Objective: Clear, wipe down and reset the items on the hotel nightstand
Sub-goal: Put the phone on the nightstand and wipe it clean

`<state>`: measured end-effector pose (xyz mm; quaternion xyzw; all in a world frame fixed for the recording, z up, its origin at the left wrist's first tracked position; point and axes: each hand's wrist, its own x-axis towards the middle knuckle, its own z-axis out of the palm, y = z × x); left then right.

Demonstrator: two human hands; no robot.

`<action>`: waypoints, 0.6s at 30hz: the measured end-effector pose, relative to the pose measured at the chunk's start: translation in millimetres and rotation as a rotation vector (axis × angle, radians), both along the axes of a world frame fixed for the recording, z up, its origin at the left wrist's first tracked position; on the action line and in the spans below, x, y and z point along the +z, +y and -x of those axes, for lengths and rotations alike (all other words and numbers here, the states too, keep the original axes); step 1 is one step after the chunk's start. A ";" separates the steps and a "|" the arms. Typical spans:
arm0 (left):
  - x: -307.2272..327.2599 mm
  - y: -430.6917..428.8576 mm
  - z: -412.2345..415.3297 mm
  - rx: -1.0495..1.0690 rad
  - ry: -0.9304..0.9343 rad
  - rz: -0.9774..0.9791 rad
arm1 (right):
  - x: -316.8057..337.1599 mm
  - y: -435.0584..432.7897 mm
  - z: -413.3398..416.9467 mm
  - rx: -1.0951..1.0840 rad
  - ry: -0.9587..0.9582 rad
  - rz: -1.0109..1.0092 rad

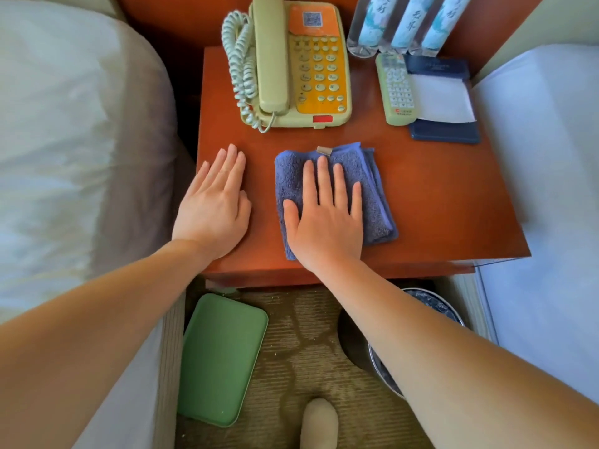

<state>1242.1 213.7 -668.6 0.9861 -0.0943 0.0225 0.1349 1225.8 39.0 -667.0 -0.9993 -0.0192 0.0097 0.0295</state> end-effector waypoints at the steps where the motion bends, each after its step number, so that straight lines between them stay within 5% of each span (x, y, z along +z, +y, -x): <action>1: -0.5 -0.4 -0.6 0.001 0.000 0.002 | 0.4 4.5 1.4 -0.009 0.000 -0.006; 6: -1.4 0.1 -2.1 0.005 -0.010 0.087 | 3.1 45.9 13.4 -0.022 0.041 -0.096; 10: 5.7 2.2 0.0 0.102 -0.071 0.333 | 7.1 59.4 15.8 0.026 0.070 -0.207; 14: 4.4 1.0 11.3 0.184 -0.202 0.391 | 29.0 20.4 0.1 -0.039 -0.056 -0.577; 18: 11.6 1.3 18.4 0.327 -0.191 0.390 | 40.6 -30.7 -4.3 -0.116 -0.075 -0.201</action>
